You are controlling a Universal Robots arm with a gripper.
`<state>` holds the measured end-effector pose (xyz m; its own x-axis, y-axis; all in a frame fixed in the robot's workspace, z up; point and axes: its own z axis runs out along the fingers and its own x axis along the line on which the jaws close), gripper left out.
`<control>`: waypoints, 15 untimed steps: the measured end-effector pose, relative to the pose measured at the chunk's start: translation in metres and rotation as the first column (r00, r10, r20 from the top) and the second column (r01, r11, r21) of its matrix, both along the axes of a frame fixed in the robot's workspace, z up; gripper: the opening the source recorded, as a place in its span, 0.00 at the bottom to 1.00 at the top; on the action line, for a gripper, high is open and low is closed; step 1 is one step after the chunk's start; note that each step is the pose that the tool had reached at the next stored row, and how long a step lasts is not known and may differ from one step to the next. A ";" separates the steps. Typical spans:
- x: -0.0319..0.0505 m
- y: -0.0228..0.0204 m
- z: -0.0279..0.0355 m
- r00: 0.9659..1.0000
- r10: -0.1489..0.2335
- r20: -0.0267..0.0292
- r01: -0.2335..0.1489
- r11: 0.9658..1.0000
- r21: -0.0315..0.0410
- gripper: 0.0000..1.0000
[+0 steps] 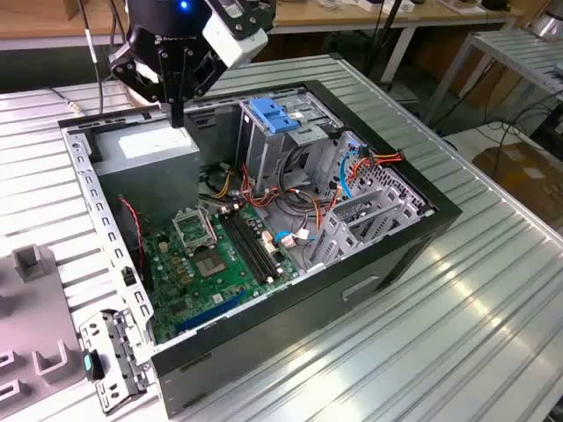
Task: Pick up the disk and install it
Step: 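Reach for the disk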
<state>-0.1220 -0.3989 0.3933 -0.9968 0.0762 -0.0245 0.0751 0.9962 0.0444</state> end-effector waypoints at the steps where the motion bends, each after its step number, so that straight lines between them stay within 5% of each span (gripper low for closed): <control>1: 0.0000 0.0000 0.0000 1.000 0.000 0.000 0.000 1.000 0.000 0.11; 15: -0.0065 0.0000 0.0000 1.000 0.000 0.000 0.000 1.000 0.000 0.11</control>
